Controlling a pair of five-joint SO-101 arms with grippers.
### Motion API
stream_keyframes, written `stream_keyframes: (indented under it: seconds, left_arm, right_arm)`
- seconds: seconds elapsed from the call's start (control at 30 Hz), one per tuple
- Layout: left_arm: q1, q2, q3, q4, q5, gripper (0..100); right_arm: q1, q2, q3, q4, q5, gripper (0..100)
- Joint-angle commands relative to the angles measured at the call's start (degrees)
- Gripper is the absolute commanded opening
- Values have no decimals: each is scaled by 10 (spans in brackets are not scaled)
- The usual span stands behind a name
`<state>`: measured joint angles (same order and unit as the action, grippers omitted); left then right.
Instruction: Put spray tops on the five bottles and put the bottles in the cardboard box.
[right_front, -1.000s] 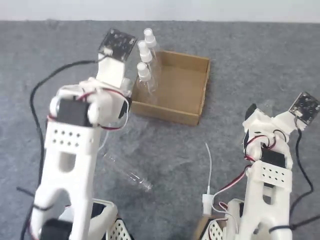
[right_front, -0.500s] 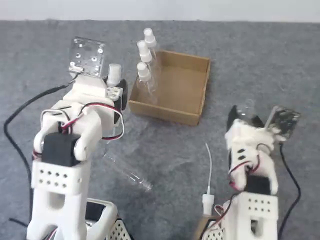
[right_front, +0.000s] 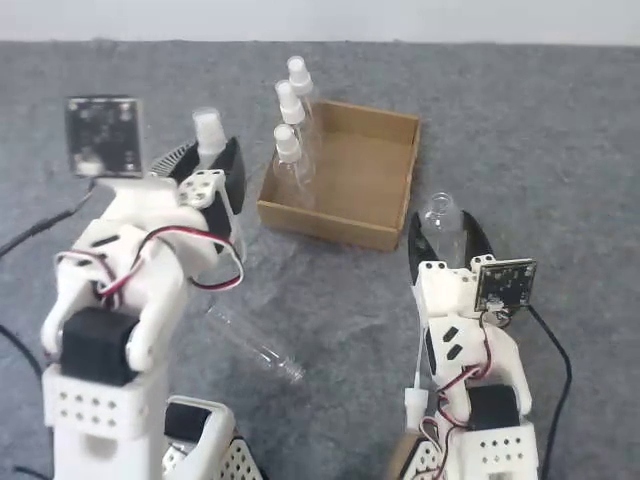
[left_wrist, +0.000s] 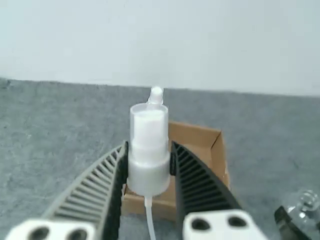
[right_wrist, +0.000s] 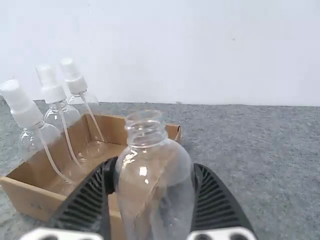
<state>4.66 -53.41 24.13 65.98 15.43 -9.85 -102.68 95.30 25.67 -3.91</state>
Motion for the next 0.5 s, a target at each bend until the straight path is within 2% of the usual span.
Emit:
stream_keyframes:
  seconds: [0.0,0.2,0.37,0.47]
  left_arm:
    - [3,-36,-5,-28,25,13]
    - [3,-64,14,-55,51,13]
    - [4,-109,80,-113,55,13]
    - [4,-156,121,-150,85,13]
  right_arm:
    - [-7,-3,11,-13,11,6]
    - [-50,0,11,-7,11,6]
    - [-74,-2,11,8,11,6]
    - [-104,-3,11,24,11,6]
